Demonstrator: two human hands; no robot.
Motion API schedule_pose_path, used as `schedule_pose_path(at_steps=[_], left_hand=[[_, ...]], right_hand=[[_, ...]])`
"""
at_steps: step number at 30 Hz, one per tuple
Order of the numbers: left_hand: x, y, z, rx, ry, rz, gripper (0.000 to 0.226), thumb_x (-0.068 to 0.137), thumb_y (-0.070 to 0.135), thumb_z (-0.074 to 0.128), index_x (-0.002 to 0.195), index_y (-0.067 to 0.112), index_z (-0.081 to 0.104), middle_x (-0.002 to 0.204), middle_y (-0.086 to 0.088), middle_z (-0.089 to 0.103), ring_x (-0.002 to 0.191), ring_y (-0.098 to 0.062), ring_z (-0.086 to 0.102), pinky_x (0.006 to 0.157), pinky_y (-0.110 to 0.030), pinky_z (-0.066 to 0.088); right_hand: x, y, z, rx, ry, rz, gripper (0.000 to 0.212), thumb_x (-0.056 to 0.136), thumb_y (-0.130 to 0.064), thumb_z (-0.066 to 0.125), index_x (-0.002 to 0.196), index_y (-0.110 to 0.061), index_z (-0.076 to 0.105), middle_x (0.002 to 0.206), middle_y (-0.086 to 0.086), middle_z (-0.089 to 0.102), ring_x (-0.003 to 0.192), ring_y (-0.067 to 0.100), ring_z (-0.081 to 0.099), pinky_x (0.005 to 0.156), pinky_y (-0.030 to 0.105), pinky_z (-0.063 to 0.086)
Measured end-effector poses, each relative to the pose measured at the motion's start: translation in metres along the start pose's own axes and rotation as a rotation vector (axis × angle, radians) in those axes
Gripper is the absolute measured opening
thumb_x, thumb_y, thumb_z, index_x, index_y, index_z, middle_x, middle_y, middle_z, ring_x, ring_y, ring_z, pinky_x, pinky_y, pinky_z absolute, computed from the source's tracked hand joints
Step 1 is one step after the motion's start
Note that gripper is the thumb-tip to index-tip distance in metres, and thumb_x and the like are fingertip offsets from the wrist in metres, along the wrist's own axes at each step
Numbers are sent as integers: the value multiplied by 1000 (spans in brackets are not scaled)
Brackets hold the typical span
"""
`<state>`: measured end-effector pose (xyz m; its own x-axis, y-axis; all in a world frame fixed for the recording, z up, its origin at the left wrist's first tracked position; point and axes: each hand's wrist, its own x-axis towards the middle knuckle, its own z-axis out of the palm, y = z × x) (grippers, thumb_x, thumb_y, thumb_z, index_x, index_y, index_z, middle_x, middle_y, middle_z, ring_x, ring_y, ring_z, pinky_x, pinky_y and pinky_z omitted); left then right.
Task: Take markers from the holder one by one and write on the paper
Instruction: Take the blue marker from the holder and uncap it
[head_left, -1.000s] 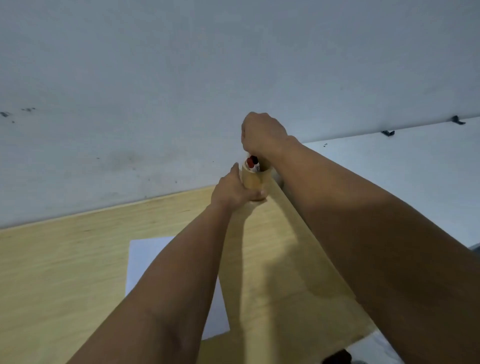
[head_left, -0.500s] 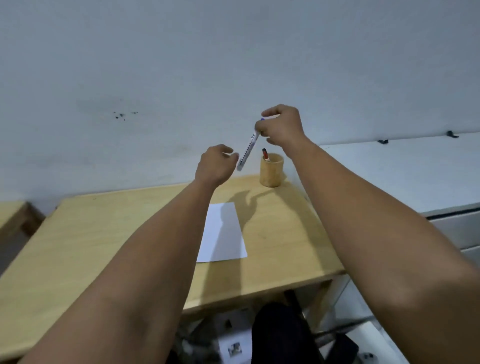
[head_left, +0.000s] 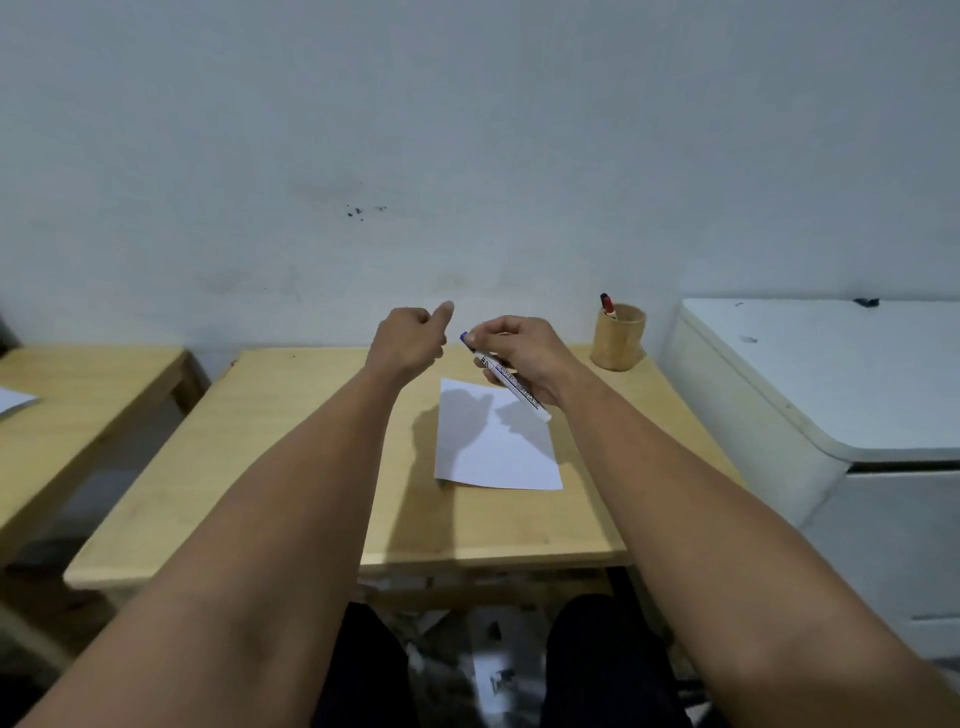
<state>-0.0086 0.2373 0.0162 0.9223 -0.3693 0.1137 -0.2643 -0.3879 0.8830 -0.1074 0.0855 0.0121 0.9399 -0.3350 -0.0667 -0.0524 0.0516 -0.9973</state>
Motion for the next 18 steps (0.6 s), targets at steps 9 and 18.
schedule_pose_path(at_steps=[9, 18], left_hand=[[1, -14, -10, 86, -224, 18, 55, 105, 50, 47, 74, 6, 59, 67, -8, 50, 65, -24, 45, 69, -34, 46], [24, -8, -9, 300, -66, 112, 58, 107, 37, 46, 54, 15, 32, 51, 1, 29, 51, -22, 27, 54, -33, 22]], right_hand=[[13, 2, 17, 69, -146, 42, 16, 89, 9, 79, 101, 1, 70, 71, 13, 74, 68, 25, 71, 66, 29, 63], [28, 14, 11, -192, -119, -37, 22, 99, -28, 79, 99, -6, 81, 84, 8, 73, 55, 14, 50, 48, 22, 38]])
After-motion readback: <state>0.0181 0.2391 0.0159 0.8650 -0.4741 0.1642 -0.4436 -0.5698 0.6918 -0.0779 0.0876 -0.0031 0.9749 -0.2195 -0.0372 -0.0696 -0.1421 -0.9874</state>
